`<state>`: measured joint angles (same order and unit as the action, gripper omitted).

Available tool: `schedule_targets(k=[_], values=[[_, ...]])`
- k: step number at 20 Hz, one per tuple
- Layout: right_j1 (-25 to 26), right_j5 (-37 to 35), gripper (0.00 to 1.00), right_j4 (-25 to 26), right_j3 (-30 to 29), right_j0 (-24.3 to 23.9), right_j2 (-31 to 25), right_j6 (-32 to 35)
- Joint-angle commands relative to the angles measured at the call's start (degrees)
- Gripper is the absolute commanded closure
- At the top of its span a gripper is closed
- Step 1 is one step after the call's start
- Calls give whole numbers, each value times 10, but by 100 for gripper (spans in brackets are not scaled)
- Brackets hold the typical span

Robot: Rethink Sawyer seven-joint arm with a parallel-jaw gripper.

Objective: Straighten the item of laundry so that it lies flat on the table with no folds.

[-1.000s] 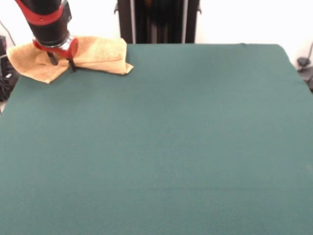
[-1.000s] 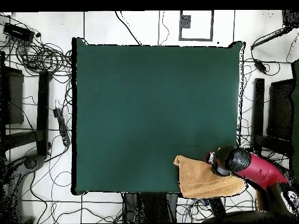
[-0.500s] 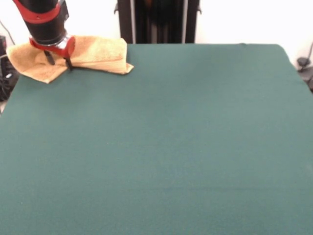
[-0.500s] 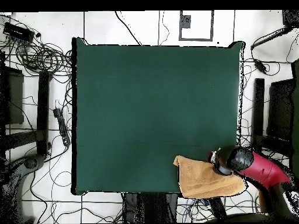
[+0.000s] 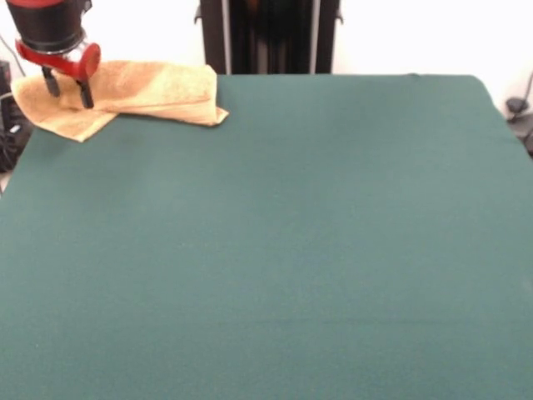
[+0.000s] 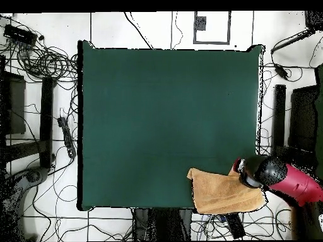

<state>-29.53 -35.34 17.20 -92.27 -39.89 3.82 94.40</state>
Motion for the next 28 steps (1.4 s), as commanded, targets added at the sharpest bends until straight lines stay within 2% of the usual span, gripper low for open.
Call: schedule_targets(k=[1, 4, 10, 16, 20, 25, 26, 28], values=[[89, 56, 0, -28, 1, 14, -64, 78], [124, 100, 0, -46, -5, 14, -66, 115], [133, 131, 0, -72, -24, 24, -54, 139], [149, 156, 0, -89, -27, 29, -49, 140], [180, 164, 0, -81, 4, 38, -35, 129], [190, 182, 0, -82, 11, 52, -18, 135], [191, 179, 100, -88, 9, 56, -14, 139], [191, 186, 100, -86, 10, 61, -9, 143]])
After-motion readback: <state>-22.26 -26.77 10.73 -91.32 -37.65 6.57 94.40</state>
